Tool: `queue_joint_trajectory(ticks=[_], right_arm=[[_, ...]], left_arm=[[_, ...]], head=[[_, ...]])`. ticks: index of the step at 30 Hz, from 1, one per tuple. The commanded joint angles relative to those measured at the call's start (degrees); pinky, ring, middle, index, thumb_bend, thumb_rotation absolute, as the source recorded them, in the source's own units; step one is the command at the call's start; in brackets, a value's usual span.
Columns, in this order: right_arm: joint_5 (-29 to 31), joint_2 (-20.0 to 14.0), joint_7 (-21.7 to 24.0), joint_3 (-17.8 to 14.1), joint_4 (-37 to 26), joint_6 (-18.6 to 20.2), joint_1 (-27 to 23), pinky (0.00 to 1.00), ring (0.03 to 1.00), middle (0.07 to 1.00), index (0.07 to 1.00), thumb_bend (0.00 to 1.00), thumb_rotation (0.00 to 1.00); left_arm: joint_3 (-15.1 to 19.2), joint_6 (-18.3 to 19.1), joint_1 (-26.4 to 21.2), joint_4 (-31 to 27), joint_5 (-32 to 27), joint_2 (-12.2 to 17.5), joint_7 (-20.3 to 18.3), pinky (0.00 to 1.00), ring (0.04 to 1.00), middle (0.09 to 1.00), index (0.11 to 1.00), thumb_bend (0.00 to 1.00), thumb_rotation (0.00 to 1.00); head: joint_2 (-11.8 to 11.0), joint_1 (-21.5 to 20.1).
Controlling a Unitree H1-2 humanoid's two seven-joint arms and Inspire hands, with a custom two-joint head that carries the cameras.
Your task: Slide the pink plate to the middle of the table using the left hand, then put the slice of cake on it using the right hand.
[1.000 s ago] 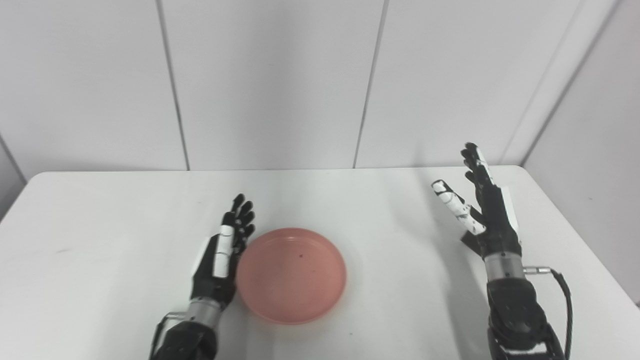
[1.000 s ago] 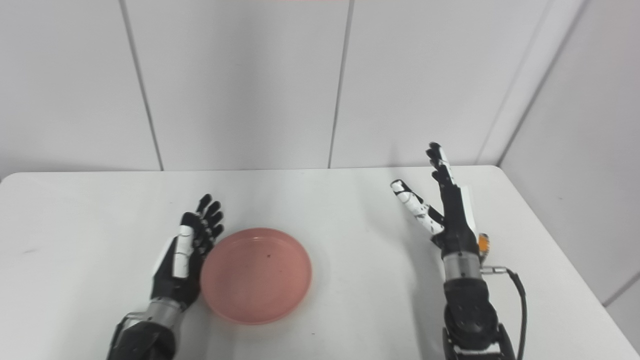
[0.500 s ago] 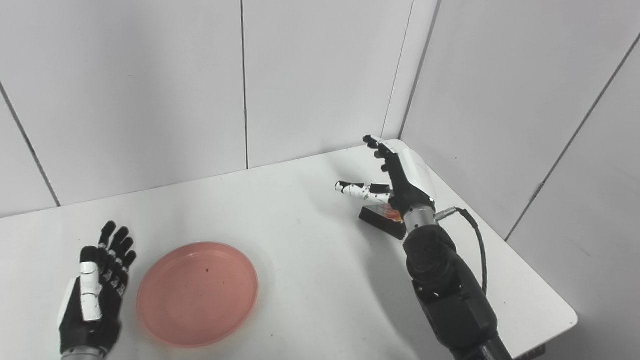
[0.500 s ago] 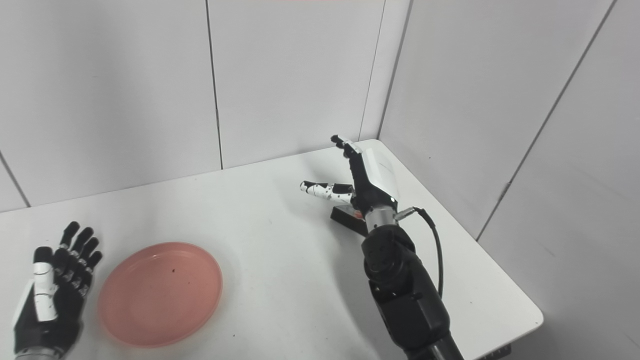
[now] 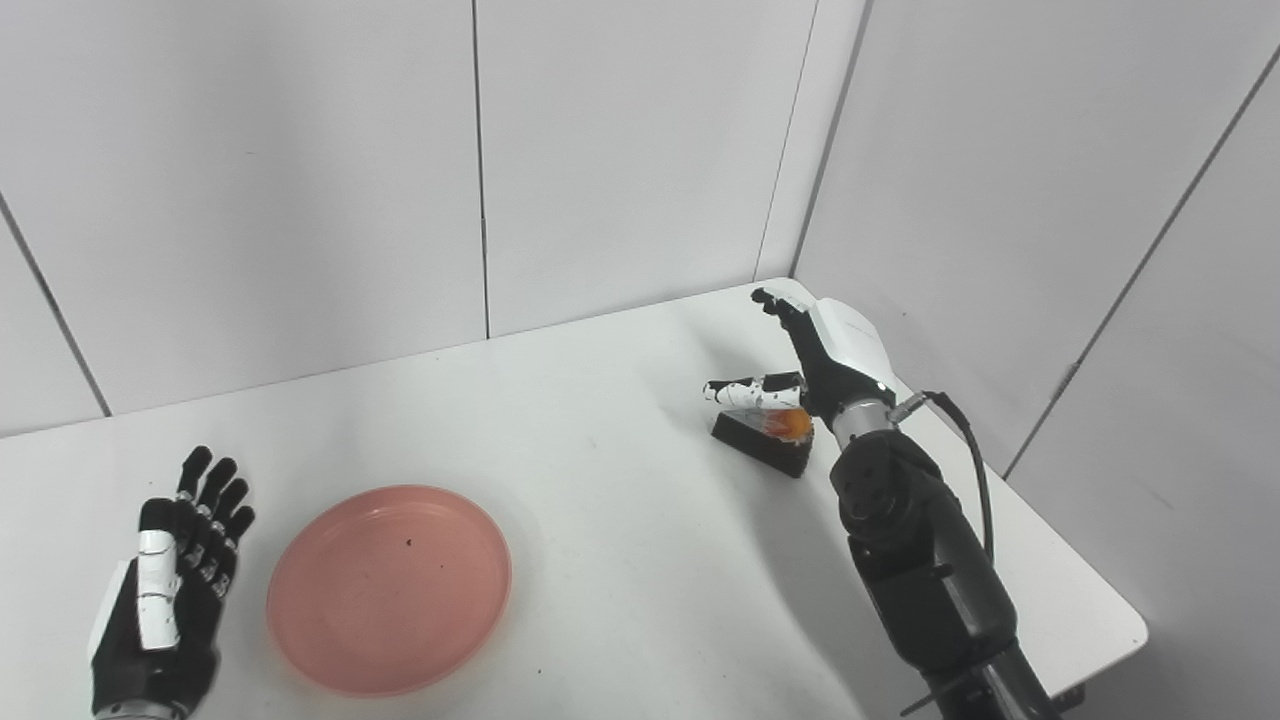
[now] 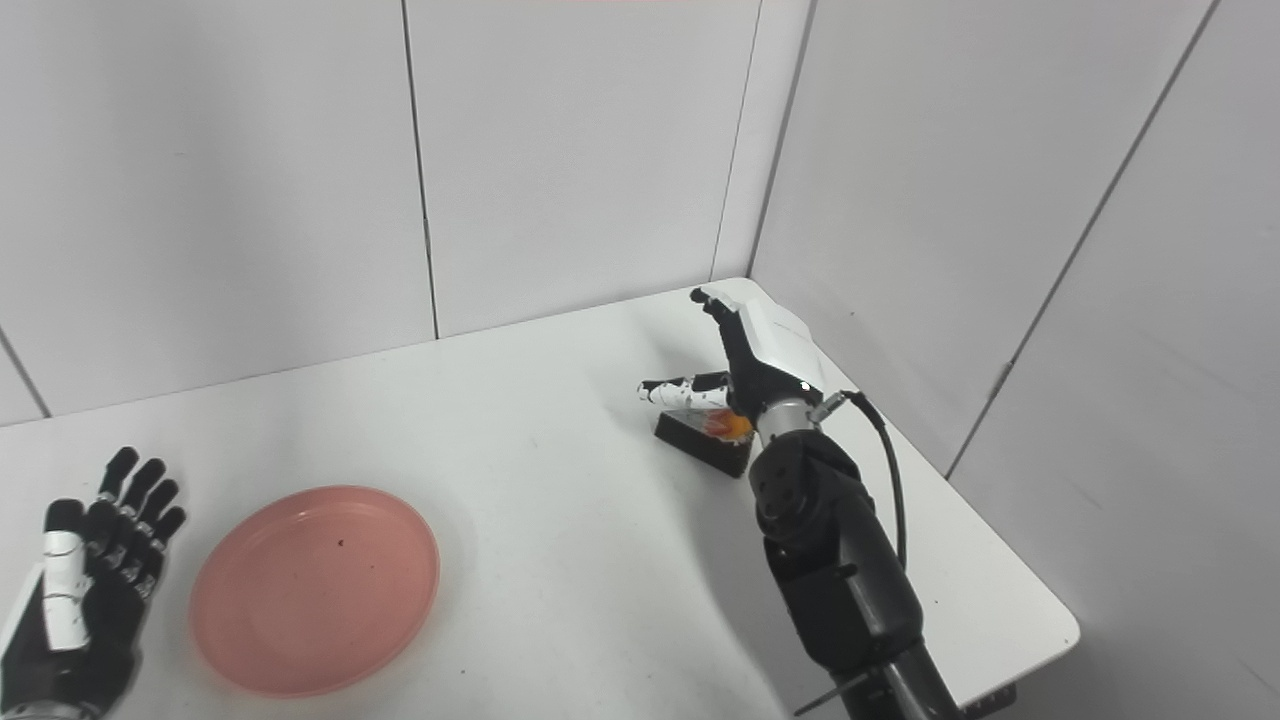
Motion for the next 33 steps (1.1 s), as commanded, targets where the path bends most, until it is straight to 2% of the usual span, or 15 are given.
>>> queue_joint_trajectory(ticks=[1, 9, 10, 12, 13, 17, 20, 22, 23, 24, 25, 26, 29, 32, 33], right_arm=[[-2.22, -1.36, 0.85, -1.13, -1.26, -0.20, -1.46, 0.82, 0.881, 0.870, 0.852, 0.90, 0.31], [-6.22, -1.99, 6.16, -1.86, -0.21, -0.19, -1.20, 0.86, 0.891, 0.875, 0.845, 0.92, 0.25], [-6.74, -2.12, 6.50, -1.71, 0.07, -0.19, -1.16, 0.81, 0.878, 0.869, 0.840, 0.93, 0.25], [-8.38, -2.01, 7.68, -1.72, 0.78, -0.19, -1.23, 0.78, 0.878, 0.868, 0.836, 0.94, 0.27], [-9.00, -1.52, 8.36, -2.39, 1.44, -0.19, -1.46, 0.72, 0.854, 0.854, 0.831, 0.94, 0.27], [-10.23, 0.93, 10.54, -5.82, 3.61, -0.19, -2.43, 0.64, 0.816, 0.827, 0.826, 0.95, 0.24], [-10.12, 0.89, 11.55, -5.66, 4.37, -0.20, -2.52, 0.73, 0.868, 0.874, 0.835, 0.92, 0.22], [-7.95, 0.53, 10.76, -5.23, 5.04, -0.22, -2.27, 0.67, 0.835, 0.858, 0.829, 0.91, 0.18], [-6.73, 0.37, 10.24, -5.09, 5.34, -0.23, -2.14, 0.55, 0.703, 0.763, 0.807, 0.90, 0.14], [-5.78, -0.05, 9.55, -4.64, 5.98, -0.31, -1.95, 0.48, 0.635, 0.714, 0.795, 0.90, 0.12], [-5.05, -0.44, 8.98, -4.19, 6.45, -0.34, -1.82, 0.36, 0.472, 0.573, 0.777, 0.89, 0.10], [-4.69, -0.76, 8.66, -3.81, 6.83, -0.32, -1.74, 0.32, 0.417, 0.525, 0.770, 0.88, 0.10], [-4.06, -1.22, 8.33, -3.26, 7.97, -0.22, -1.74, 0.22, 0.311, 0.423, 0.756, 0.86, 0.05], [-3.09, -1.73, 6.90, -2.48, 9.10, -0.23, -1.59, 0.21, 0.290, 0.395, 0.736, 0.84, 0.01], [-2.71, -1.89, 6.03, -2.13, 9.28, -0.27, -1.49, 0.17, 0.247, 0.350, 0.717, 0.83, 0.00]], left_arm=[[0.19, -0.58, 3.25, 1.87, 0.24, 0.67, -0.52, 1.00, 1.000, 0.991, 0.993, 0.74, 1.00], [0.12, -0.25, 3.32, 1.14, 0.69, 0.09, 0.20, 0.98, 0.985, 0.977, 0.980, 0.73, 1.00], [0.06, -0.11, 3.31, 1.08, 0.65, 0.13, 0.03, 0.99, 0.994, 0.984, 0.988, 0.73, 1.00], [0.00, 0.02, 3.20, 1.17, 0.53, 0.23, -0.25, 1.00, 0.999, 0.990, 0.995, 0.73, 1.00], [-0.03, -0.02, 3.31, 0.89, 0.72, 0.23, -0.07, 0.99, 0.995, 0.985, 0.989, 0.72, 1.00], [-0.16, 0.33, 3.59, 0.14, 0.82, 0.24, 0.02, 0.99, 0.991, 0.980, 0.976, 0.71, 1.00], [-0.10, 0.52, 3.59, 0.06, 0.67, 0.18, 0.05, 1.00, 0.997, 0.985, 0.980, 0.71, 1.00], [-0.14, 0.77, 3.68, -0.47, 0.73, 0.01, 0.27, 0.98, 0.985, 0.972, 0.967, 0.71, 1.00], [-0.18, 0.81, 3.72, -0.66, 0.78, -0.05, 0.32, 0.98, 0.986, 0.972, 0.967, 0.71, 1.00], [-0.21, 1.08, 3.76, -0.82, 0.70, -0.11, 0.29, 0.98, 0.987, 0.973, 0.967, 0.71, 1.00], [-0.23, 1.30, 3.79, -0.93, 0.63, -0.14, 0.27, 0.99, 0.991, 0.975, 0.971, 0.71, 1.00], [-0.23, 1.42, 3.81, -1.00, 0.65, -0.18, 0.31, 1.00, 0.993, 0.976, 0.973, 0.71, 1.00], [-0.29, 1.54, 3.78, -0.96, 0.68, -0.21, 0.18, 1.00, 0.996, 0.982, 0.978, 0.72, 1.00], [-0.46, 1.39, 3.91, -1.37, 1.15, -0.25, 0.43, 0.98, 0.983, 0.969, 0.963, 0.72, 1.00], [-0.53, 1.52, 3.94, -1.53, 1.19, -0.25, 0.42, 0.99, 0.989, 0.973, 0.968, 0.72, 1.00]], head=[[0.08, 0.03], [0.22, 0.06], [0.22, 0.06], [0.25, 0.03], [0.25, 0.03], [0.32, 0.20], [0.48, 0.21], [0.58, 0.21], [0.58, 0.21], [0.68, 0.27], [0.68, 0.27], [0.77, 0.36], [0.85, 0.52], [0.87, 0.63], [0.88, 0.66]])
